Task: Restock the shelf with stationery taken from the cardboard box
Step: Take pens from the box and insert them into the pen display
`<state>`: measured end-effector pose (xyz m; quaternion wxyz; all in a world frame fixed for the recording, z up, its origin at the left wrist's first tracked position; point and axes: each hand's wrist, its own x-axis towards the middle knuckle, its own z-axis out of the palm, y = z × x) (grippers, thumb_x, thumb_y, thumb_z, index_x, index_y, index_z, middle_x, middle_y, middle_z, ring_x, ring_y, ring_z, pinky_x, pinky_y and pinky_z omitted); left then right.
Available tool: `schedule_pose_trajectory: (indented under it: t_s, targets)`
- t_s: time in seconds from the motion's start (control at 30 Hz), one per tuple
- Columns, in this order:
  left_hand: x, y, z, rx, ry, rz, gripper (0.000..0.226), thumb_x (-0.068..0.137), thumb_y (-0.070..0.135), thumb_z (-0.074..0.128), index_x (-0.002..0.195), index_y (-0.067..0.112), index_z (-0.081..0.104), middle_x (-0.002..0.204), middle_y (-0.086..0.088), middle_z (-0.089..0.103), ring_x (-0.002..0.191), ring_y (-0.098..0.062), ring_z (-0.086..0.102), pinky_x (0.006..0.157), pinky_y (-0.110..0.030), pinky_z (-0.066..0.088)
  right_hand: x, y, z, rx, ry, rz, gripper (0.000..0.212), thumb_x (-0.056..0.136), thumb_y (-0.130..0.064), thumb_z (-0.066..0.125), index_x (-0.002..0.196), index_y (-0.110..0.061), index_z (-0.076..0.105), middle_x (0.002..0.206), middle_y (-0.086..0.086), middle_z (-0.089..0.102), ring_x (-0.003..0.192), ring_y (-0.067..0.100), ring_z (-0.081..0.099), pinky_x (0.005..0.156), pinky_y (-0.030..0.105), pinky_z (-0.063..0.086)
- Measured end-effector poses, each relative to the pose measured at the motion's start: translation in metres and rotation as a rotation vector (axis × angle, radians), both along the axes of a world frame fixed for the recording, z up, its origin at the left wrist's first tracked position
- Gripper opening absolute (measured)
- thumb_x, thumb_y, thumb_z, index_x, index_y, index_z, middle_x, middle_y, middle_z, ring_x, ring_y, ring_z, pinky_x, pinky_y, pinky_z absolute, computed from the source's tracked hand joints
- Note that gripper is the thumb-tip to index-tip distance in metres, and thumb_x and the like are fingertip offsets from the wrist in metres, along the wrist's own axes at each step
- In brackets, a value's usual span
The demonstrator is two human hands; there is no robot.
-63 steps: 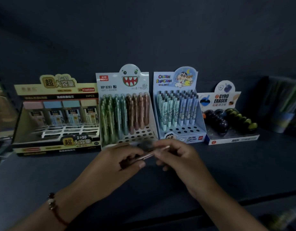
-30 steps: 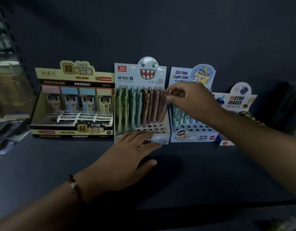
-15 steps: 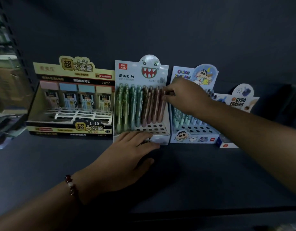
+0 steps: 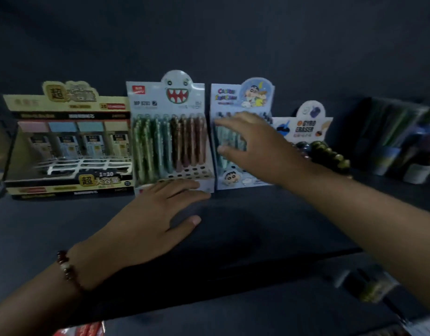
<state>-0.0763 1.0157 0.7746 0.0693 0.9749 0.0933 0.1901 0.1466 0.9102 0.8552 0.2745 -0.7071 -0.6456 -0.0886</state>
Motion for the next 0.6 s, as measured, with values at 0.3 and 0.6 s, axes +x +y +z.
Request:
schedule_pose_trajectory:
  t_s: [0.3, 0.6]
  targets:
    - [0.057, -0.169, -0.021, -0.192, 0.013, -0.327, 0.04, 0.094, 0.061, 0.037, 0.131, 0.052, 0.048, 0.135, 0.038, 0.042, 0.127, 0.012, 0.04, 0.098, -0.014, 0.037, -0.017, -0.302, -0.114, -0.146, 0.163, -0.275, 0.043, 0.093, -0.058, 0.048, 0.133, -0.044, 0.053, 0.132, -0.041, 0.035, 0.128, -0.02, 0.028, 0.101, -0.001, 0.016]
    - [0.135, -0.48, -0.121, -0.36, 0.358, -0.858, 0.031, 0.096, 0.047, 0.049, 0.126, 0.042, 0.057, 0.123, 0.037, 0.045, 0.117, 0.023, 0.037, 0.094, 0.0, 0.027, -0.16, -0.633, -0.265, -0.226, 0.618, -0.991, 0.048, 0.084, -0.064, 0.041, 0.127, -0.047, 0.056, 0.131, -0.036, 0.037, 0.127, -0.023, 0.023, 0.108, 0.003, 0.012]
